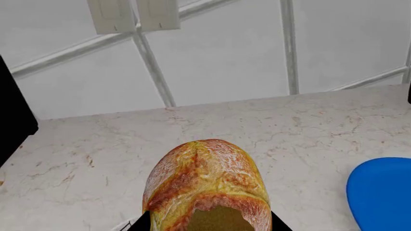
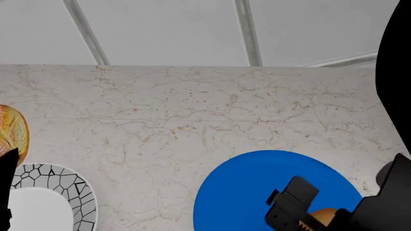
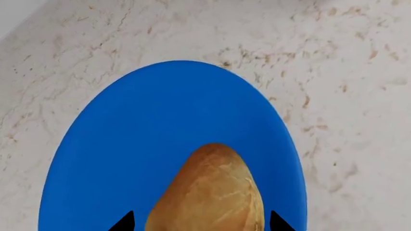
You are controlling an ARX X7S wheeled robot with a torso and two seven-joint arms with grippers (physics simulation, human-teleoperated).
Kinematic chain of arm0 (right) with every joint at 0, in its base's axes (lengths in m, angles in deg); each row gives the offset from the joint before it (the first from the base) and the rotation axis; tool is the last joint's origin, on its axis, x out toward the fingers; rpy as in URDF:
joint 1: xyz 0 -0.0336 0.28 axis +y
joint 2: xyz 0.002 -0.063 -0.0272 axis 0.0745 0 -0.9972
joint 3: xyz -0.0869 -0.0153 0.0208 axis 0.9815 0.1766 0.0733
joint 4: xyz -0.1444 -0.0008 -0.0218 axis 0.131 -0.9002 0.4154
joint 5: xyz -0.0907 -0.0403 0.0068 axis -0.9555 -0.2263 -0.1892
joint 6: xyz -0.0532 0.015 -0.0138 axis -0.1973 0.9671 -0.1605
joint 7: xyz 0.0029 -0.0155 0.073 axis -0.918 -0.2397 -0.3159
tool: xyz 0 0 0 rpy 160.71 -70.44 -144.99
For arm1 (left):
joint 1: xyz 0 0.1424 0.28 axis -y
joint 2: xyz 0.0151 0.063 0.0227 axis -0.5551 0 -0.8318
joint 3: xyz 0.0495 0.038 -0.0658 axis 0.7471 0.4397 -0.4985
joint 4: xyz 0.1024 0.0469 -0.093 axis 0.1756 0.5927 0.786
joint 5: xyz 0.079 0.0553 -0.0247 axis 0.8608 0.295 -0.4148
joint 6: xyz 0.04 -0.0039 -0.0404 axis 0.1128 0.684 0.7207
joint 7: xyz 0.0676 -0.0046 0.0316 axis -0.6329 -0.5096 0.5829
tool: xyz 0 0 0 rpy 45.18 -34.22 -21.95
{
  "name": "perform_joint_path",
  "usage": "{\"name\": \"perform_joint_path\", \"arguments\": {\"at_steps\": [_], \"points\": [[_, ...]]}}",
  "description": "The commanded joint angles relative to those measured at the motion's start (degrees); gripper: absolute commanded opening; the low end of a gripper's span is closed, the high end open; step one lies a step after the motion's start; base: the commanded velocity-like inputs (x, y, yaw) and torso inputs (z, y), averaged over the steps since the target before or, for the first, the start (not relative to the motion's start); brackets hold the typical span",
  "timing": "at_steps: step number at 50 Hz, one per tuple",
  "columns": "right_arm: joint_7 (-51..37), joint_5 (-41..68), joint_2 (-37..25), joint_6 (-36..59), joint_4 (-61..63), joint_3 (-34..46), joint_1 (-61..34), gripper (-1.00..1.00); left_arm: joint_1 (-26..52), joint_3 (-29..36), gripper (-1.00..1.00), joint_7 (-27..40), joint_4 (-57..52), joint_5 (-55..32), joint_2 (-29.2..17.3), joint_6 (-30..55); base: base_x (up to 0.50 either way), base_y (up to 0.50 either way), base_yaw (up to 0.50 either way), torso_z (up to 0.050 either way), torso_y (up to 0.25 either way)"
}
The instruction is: Place all breads on the cutting board.
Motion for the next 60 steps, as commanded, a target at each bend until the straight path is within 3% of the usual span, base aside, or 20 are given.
{"name": "perform_joint_path", "arguments": {"at_steps": [1, 43, 44, 60], "points": [[0.18, -0.97, 1.04, 0.13, -0.81, 0.30, 1.44, 1.00, -0.81, -0.34, -1.00, 0.24, -0.33, -0.29, -0.43, -1.32, 0.00, 0.00, 0.00, 0.000, 0.000], [0.47, -0.45, 2.08, 0.46, -2.43, -0.79, 4.63, 1.00, -2.08, -0.94, -1.00, -0.62, -0.58, 0.44, -0.83, -2.41, 0.00, 0.00, 0.00, 0.000, 0.000], [0.36, -0.40, 1.99, 0.43, -2.33, -0.87, 4.58, -1.00, -1.77, -0.93, -1.00, -0.46, -0.43, 0.02, -0.98, -2.53, 0.00, 0.00, 0.00, 0.000, 0.000], [-3.43, -4.36, 0.53, 1.62, 0.22, -1.58, 0.29, -1.00, -1.71, -0.67, -1.00, -0.63, -0.62, 0.24, -0.82, -2.66, 0.00, 0.00, 0.00, 0.000, 0.000]]}}
